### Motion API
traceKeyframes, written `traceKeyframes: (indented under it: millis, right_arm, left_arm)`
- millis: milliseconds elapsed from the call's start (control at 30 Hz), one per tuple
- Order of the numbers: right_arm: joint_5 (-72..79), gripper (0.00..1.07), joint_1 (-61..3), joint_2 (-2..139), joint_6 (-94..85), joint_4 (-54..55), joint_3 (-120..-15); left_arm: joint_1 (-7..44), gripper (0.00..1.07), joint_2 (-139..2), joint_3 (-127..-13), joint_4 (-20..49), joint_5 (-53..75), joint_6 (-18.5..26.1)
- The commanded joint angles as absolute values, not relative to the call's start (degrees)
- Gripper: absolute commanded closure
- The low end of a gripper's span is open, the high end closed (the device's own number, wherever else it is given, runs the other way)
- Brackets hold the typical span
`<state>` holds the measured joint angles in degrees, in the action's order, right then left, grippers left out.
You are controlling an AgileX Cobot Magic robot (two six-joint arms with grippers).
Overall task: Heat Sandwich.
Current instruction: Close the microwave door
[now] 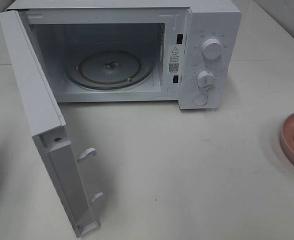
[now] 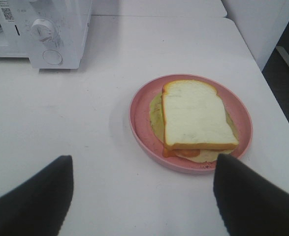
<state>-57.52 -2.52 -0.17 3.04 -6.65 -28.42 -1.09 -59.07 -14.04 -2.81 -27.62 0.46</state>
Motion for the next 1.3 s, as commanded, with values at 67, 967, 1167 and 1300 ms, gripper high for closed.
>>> traceKeyframes:
  millis: [67,967,1167,1300]
  right_arm:
    - [-57.01,0.32,-2.12,-1.83,2.69,-6.88,-28.3]
    - [-57.01,0.32,-2.12,-1.83,2.64,-6.88,-28.3]
    - [-57.01,0.32,-2.12,-1.83,2.69,-6.88,-28.3]
    - [-57.01,0.32,-2.12,-1.83,2.69,-6.88,-28.3]
  left_arm:
    - [-0.92,1.07,-66.0,-14.15,-8.59,-36.04,-3.95]
    - [15.41,1.07,-90.36,-24.35,-15.99,-48.82,-7.73]
    - [19.77,1.07,-93.05,-26.87,-11.63,-48.7,-7.73]
    - [22.86,1.07,-94.77,-29.05,-9.0,-48.53,-7.56]
